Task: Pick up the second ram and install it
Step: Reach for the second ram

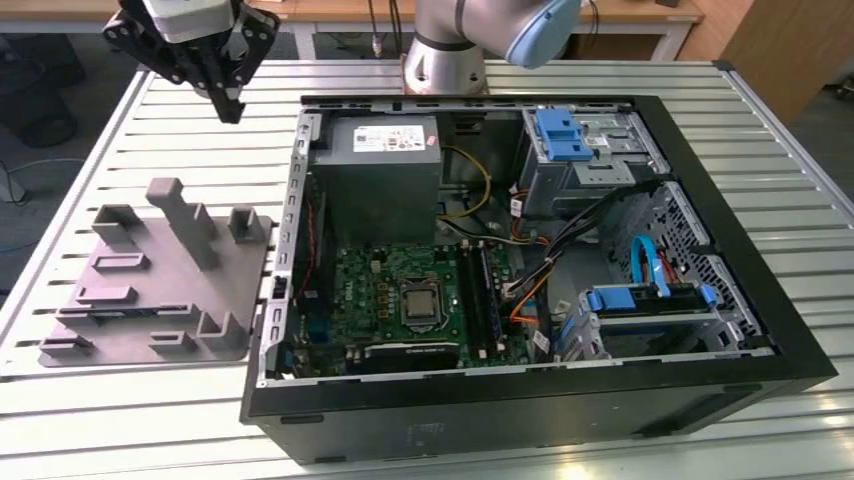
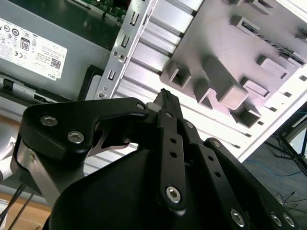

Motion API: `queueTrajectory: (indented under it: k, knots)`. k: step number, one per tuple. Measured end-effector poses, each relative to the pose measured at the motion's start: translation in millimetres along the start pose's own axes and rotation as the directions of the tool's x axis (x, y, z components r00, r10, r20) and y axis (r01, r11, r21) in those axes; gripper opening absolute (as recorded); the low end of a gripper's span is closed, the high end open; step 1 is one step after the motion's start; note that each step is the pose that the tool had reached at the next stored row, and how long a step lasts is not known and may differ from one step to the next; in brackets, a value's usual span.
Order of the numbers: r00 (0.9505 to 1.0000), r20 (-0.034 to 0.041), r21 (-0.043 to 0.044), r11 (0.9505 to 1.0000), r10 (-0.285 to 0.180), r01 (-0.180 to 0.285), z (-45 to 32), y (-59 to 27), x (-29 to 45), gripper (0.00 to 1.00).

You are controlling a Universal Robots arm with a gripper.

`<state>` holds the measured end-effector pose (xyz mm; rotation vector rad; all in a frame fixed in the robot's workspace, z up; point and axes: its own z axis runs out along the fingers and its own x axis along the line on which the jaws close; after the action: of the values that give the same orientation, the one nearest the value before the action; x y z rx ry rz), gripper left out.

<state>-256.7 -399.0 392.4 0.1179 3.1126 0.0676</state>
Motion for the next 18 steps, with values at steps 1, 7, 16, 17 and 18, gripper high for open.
queueTrajectory:
  k: [1, 7, 16, 17, 18]
  knots:
    - [1.0000, 0.0001, 0.0000, 1.0000, 0.000, 0.000, 0.0, -0.2, 2.4, 0.10]
    - [1.0000, 0.0001, 0.0000, 1.0000, 0.000, 0.000, -0.3, -1.3, 17.9, 0.10]
    - [1.0000, 0.0001, 0.0000, 1.0000, 0.000, 0.000, -0.6, -2.8, 37.6, 0.10]
    - [1.0000, 0.0002, -0.0002, 1.0000, 0.000, 0.000, -0.6, -3.0, 39.7, 0.10]
    - [1.0000, 0.0001, 0.0000, 1.0000, 0.000, 0.000, -0.7, -3.1, 41.9, 0.10]
